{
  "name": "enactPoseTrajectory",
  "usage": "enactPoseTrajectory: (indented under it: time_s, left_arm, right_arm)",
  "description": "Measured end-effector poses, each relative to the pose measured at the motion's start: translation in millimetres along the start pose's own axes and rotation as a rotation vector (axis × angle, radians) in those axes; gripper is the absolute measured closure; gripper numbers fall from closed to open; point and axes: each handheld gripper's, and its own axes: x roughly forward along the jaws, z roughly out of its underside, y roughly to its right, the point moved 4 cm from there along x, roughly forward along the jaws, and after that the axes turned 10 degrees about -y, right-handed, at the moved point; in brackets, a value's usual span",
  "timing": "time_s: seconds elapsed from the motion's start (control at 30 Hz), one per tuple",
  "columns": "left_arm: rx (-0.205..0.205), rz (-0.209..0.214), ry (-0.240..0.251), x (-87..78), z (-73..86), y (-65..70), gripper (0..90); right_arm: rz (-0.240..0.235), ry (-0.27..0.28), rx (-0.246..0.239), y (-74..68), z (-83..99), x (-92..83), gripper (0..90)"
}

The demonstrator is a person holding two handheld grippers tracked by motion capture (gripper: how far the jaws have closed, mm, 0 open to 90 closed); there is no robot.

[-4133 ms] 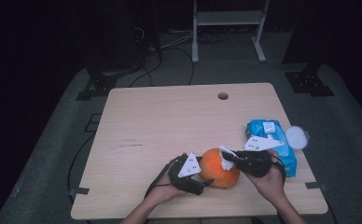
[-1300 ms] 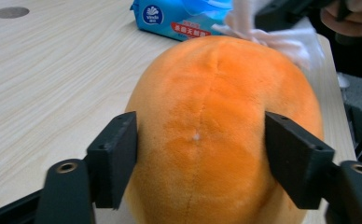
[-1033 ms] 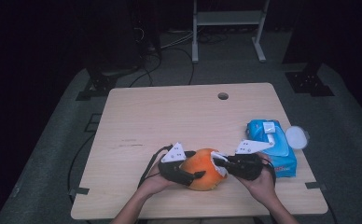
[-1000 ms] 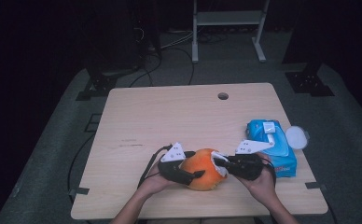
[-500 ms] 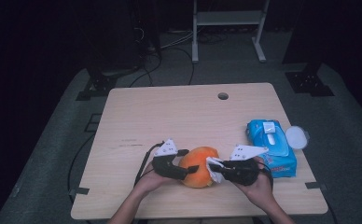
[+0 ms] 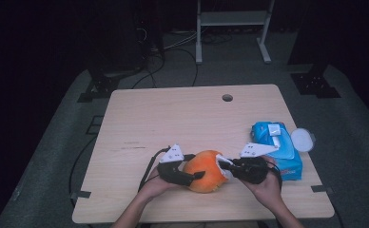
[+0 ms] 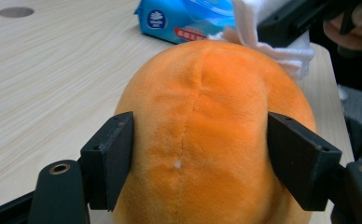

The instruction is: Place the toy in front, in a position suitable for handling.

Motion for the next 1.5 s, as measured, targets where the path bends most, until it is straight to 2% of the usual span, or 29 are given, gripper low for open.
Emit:
enactPoseTrajectory:
  time_s: [0.07,0.23,0.27,0.33,0.43,0.53,0.67,0.77,0.83,0.9,0.97,1.03,1.13,1.17,1.2,1.23,1.3,1.4,1.47,1.5]
  left_arm:
    - [0.002,-0.002,-0.002,-0.4,-0.4,0.2,26.5]
    - [-0.002,0.004,0.002,0.3,-0.2,-0.3,26.4]
    - [0.001,0.000,0.002,0.8,-0.8,1.1,26.3]
    - [0.015,-0.013,-0.005,1.8,-2.9,5.0,26.1]
    - [0.065,-0.026,-0.015,3.4,-5.4,13.2,25.0]
    - [0.107,-0.039,-0.026,5.7,-7.3,20.7,24.9]
    - [0.113,-0.032,-0.022,6.5,-6.9,22.3,25.0]
    - [0.118,-0.039,-0.012,9.3,-7.6,25.5,24.6]
    - [0.128,-0.044,-0.016,11.7,-9.0,28.8,23.6]
    - [0.136,-0.044,-0.019,12.3,-9.3,31.1,23.3]
    - [0.148,-0.038,-0.020,13.7,-8.9,33.7,23.4]
    - [0.162,-0.039,-0.018,15.1,-8.8,35.9,22.7]
    - [0.152,-0.014,-0.002,11.4,-11.3,33.6,17.1]
    - [0.117,-0.031,0.008,7.7,-13.5,27.8,12.3]
    - [0.117,-0.031,0.008,7.7,-13.5,27.8,8.3]
    - [0.090,-0.044,-0.005,8.1,-12.7,23.6,8.3]
    - [0.037,-0.016,-0.016,11.3,-7.6,19.2,10.0]
    - [0.052,-0.025,-0.026,13.5,-7.2,22.2,17.0]
    - [0.068,-0.042,-0.041,14.2,-9.5,24.6,17.1]
    - [0.078,-0.050,-0.046,15.0,-9.9,26.3,17.2]
  right_arm:
    - [0.011,-0.009,-0.017,-1.1,-0.6,0.4,82.9]
    - [0.009,-0.026,0.041,15.5,8.6,2.3,82.9]
    - [-0.004,-0.035,0.069,21.3,11.7,3.1,82.9]
    - [-0.008,-0.032,0.079,21.8,11.4,2.8,82.9]
    - [0.000,-0.003,0.052,12.6,3.3,0.4,82.9]
    - [0.002,0.000,0.037,9.2,0.5,-0.7,82.9]
    - [-0.009,-0.013,0.065,17.3,6.6,0.7,82.8]
    - [0.005,-0.031,0.085,23.4,11.6,1.2,82.9]
    - [0.023,-0.037,0.076,20.4,10.7,0.9,83.0]
    - [0.026,-0.020,0.056,13.9,6.0,-0.9,83.0]
    - [-0.005,0.011,0.044,7.1,-0.3,-3.5,82.9]
    - [-0.008,0.008,0.030,4.0,-2.2,-2.2,82.8]
    - [-0.008,-0.013,0.036,6.2,2.7,3.3,82.8]
    - [-0.013,-0.016,0.047,9.3,4.9,2.2,82.8]
    - [-0.013,-0.016,0.047,9.3,4.9,2.2,82.8]
    - [-0.008,-0.017,0.045,10.4,5.6,1.4,82.8]
    - [0.003,-0.019,0.043,14.0,7.6,0.4,82.6]
    - [0.005,-0.033,0.066,23.4,11.7,0.3,82.4]
    - [0.004,-0.031,0.073,23.8,11.8,-0.1,82.7]
    - [0.001,-0.019,0.068,17.4,7.9,-1.9,82.9]
